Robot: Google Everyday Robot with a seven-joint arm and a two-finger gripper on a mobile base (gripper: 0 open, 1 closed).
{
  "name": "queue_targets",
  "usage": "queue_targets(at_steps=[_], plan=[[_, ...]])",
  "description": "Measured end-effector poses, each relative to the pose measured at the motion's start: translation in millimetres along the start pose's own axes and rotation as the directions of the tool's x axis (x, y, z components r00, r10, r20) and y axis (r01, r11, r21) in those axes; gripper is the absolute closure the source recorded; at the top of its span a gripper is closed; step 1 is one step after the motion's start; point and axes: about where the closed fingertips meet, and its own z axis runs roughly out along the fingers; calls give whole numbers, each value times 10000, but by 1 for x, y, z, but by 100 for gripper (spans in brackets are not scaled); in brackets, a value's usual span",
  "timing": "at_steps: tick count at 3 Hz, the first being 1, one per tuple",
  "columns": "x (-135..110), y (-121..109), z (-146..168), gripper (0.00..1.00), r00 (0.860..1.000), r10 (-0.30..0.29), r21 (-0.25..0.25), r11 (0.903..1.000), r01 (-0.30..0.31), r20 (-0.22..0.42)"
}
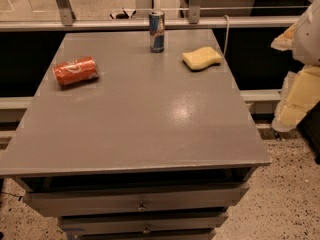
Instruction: Pick sponge
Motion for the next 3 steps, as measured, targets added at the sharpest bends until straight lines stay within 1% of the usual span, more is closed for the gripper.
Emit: queue_targets(at_steps=[1, 2, 3], plan=[[-1, -1, -1, 0, 10000, -5, 52, 10000, 4, 91], [-3, -21, 12, 0, 9959, 71, 207, 9997, -90, 906], [-5, -67, 33, 0, 9726, 215, 659, 9971, -377, 2315]])
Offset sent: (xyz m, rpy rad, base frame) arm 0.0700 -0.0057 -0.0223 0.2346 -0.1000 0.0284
